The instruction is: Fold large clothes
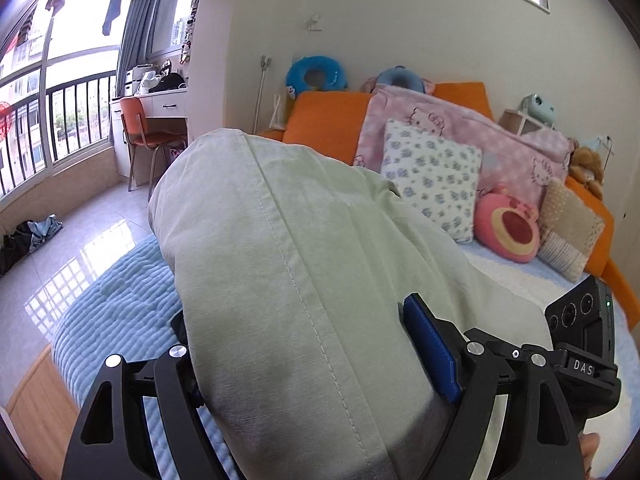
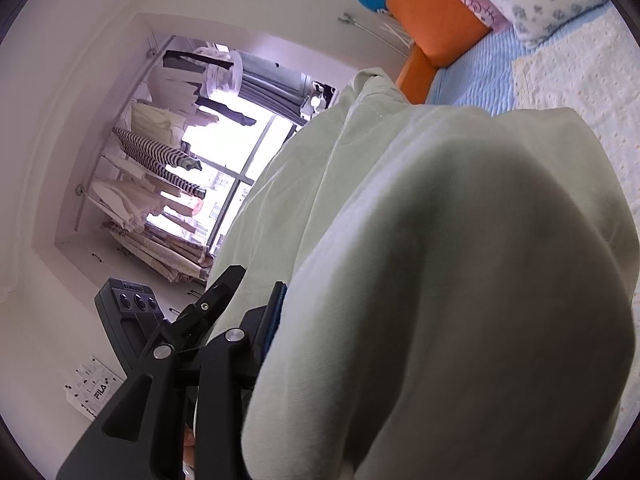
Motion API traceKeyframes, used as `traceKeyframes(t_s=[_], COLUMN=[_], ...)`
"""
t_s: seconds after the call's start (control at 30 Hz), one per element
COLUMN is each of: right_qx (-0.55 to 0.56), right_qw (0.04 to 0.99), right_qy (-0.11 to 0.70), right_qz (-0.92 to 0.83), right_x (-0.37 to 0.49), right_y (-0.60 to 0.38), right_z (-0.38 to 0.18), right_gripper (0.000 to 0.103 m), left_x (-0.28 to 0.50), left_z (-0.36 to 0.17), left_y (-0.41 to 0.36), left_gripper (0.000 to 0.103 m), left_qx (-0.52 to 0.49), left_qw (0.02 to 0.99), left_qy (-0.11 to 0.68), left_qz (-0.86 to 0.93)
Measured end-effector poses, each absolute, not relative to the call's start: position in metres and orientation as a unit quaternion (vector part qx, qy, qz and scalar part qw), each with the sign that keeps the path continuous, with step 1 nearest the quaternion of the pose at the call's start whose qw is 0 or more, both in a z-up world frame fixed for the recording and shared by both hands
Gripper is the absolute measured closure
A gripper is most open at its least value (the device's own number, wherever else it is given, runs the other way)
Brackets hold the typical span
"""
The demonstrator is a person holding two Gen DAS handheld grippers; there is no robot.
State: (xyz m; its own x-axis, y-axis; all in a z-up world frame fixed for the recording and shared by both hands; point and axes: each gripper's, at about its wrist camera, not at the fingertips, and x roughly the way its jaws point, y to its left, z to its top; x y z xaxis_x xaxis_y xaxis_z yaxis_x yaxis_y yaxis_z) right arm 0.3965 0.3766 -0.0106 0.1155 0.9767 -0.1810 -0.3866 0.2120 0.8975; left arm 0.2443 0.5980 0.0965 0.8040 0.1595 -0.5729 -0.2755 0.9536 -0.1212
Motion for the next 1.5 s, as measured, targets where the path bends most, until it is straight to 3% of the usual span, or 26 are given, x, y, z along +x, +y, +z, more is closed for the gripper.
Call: traceKeyframes(t_s=[0.33,0.57,0.7,0.93,1.5], right_qx=[0.369,0.349,0.348,0.328,0.295], right_qw=[0.63,0.641,0.637,0.633,0.65], right_qy=[0.484,0.485,0.502,0.526,0.532], right_qz=[0.483,0.483,0.471,0.464,0.456], right_x=[0.401,0.401,0.402,0.402,0.396], right_y=[0.4,0.408,0.406,0.404,0.364], right_z=[-0.128,-0.125,-0.128,-0.117,-0.092], right_gripper=[0.07,0.064,0.05,0.035,0.03], left_x=[0.255,0.254,0.254,0.251,0.218], left_z=[-0.041,-0.046,-0.046,-0.044,-0.03], left_y=[0.644,0.646,0.645,0.651,0.664], left_gripper=[0.018,0.016,0.014,0.012,0.009], left_qx=[-0.152,-0.157,-0.158,-0.176,-0.19], left_qw=[0.936,0.939,0.938,0.933,0.931], left_qy=[0.301,0.294,0.298,0.306,0.297], left_qz=[0.1,0.089,0.084,0.074,0.088])
